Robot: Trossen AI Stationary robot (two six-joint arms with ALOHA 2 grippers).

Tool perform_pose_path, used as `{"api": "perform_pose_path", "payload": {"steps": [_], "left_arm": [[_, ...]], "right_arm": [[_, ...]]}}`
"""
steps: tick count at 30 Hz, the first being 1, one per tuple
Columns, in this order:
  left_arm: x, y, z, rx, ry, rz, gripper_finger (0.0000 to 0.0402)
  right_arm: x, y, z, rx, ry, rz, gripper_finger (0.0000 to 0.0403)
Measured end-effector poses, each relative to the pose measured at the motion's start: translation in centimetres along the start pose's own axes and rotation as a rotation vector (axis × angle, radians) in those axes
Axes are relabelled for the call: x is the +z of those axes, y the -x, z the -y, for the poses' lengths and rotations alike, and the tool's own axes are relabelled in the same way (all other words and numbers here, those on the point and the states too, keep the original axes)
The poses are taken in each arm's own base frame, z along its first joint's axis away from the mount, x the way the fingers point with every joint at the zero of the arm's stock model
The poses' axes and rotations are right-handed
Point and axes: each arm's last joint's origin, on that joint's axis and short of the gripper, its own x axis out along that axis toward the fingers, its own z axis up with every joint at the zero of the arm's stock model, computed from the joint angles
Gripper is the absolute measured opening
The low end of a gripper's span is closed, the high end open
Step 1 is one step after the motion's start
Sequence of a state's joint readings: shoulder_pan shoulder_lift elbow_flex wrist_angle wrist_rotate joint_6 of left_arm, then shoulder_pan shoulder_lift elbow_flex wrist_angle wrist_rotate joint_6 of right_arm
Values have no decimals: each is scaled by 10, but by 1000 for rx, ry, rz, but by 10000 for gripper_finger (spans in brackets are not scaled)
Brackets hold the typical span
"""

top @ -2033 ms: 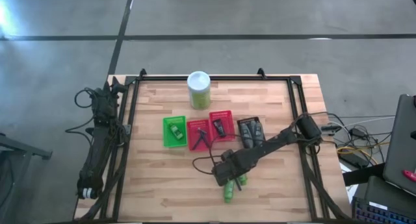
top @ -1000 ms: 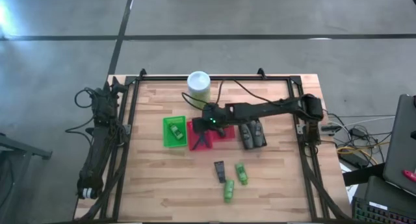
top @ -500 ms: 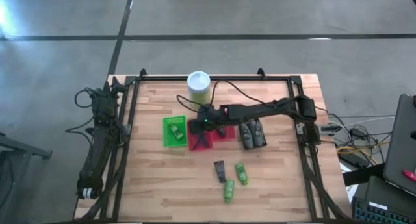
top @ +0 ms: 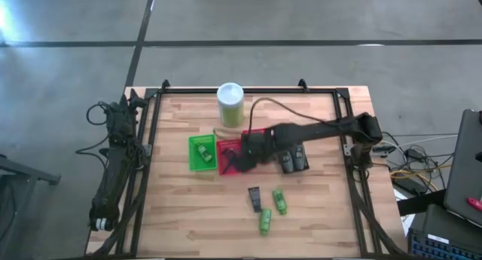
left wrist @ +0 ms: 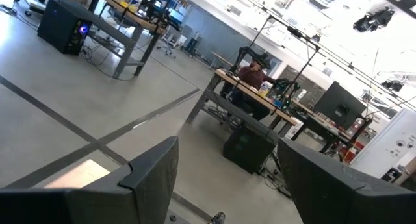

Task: Pick & Place Travel size toiletries
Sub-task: Put the blue shave cream into the right orange bin

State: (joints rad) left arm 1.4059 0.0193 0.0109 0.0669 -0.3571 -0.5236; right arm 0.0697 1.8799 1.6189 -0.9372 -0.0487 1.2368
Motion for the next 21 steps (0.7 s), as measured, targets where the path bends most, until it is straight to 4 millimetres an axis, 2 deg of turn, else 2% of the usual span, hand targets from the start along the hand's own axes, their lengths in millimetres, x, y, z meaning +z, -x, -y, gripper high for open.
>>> {"api": "perform_pose_path", "payload": {"steps": [4, 8, 14, 21], "left_arm": [[0, 0, 0, 0, 0, 0, 267], [0, 0, 0, 0, 0, 0, 267], [0, 0, 0, 0, 0, -1, 267], [0, 0, 0, 0, 0, -1, 267]], "right_arm": [[-40, -6, -13, 22, -30, -110, 228], [-73, -25, -20, -22, -85, -152, 253], [-96, -48, -27, -76, -159, -165, 311], [-108, -80, -43, -104, -154, -180, 360]]}}
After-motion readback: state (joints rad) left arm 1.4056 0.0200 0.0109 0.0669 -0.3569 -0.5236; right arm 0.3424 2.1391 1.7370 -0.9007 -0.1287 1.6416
